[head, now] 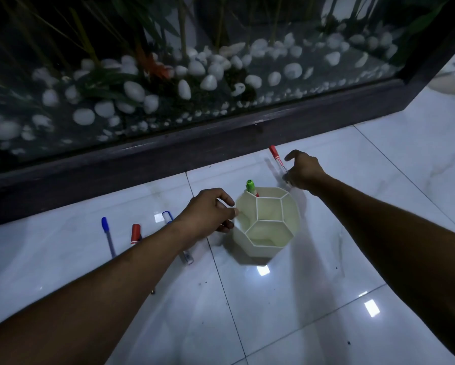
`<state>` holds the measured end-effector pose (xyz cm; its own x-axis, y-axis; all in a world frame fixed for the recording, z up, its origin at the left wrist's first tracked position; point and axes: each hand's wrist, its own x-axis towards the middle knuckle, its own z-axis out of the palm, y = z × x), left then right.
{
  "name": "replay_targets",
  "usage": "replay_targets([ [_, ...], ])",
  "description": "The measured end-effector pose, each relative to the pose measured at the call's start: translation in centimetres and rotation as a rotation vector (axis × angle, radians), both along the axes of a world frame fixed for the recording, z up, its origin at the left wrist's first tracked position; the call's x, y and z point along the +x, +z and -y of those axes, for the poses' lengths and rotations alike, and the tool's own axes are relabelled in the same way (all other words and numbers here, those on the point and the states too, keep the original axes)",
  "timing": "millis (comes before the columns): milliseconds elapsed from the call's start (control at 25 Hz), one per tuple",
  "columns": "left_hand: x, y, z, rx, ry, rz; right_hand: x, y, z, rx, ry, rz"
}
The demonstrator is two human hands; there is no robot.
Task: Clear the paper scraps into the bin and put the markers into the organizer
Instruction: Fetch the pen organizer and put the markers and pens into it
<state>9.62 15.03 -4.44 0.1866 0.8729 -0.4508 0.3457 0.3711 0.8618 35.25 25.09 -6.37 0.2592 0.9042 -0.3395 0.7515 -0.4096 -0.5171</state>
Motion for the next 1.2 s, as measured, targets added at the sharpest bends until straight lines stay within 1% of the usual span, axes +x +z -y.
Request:
replay_targets([
  [80, 0.1, 0.3, 0.1, -0.008, 0.007, -0.014, 0.8, 1.2, 1.0, 0.035, -0.069, -0.204],
  [160, 0.4, 0.7, 0.1, -0.026, 0.009, -0.046, 1.6, 3.0, 2.5, 0.106, -0.029, -0.369],
  [240, 0.7, 1.4, 0.4, -0.035, -0.006, -0.085, 2.0, 5.7, 4.4, 0.164, 0.040, -0.477],
  [280, 0.8, 1.7, 0.5, -0.038, -0.016, -0.103, 2.0, 7.1, 5.4, 0.174, 0.084, -0.493],
  [360, 1.0, 2.7, 1.0, -0.056, -0.046, -0.117, 2.0, 9.6, 7.9, 0.161, 0.163, -0.453],
  [440, 1.0, 3.9, 1.2, -0.090, -0.095, -0.124, 2.0, 10.8, 10.0, 0.144, 0.212, -0.409],
  [520, 0.9, 5.3, 1.7, -0.123, -0.156, -0.138, 1.9, 11.3, 12.0, 0.139, 0.227, -0.363],
  [640, 0.8, 7.0, 2.3, -0.133, -0.216, -0.155, 1.6, 11.0, 13.6, 0.150, 0.195, -0.307],
  [880, 0.4, 8.5, 3.2, -0.097, -0.253, -0.169, 0.4, 11.2, 13.7, 0.168, 0.170, -0.189],
  [1080, 0.0, 8.2, 3.6, -0.120, -0.268, -0.197, 0.1, 9.8, 13.4, 0.082, 0.205, -0.112],
  [1200, -0.4, 8.0, 3.8, -0.134, -0.260, -0.212, 0.0, 9.7, 13.6, 0.056, 0.226, -0.112],
])
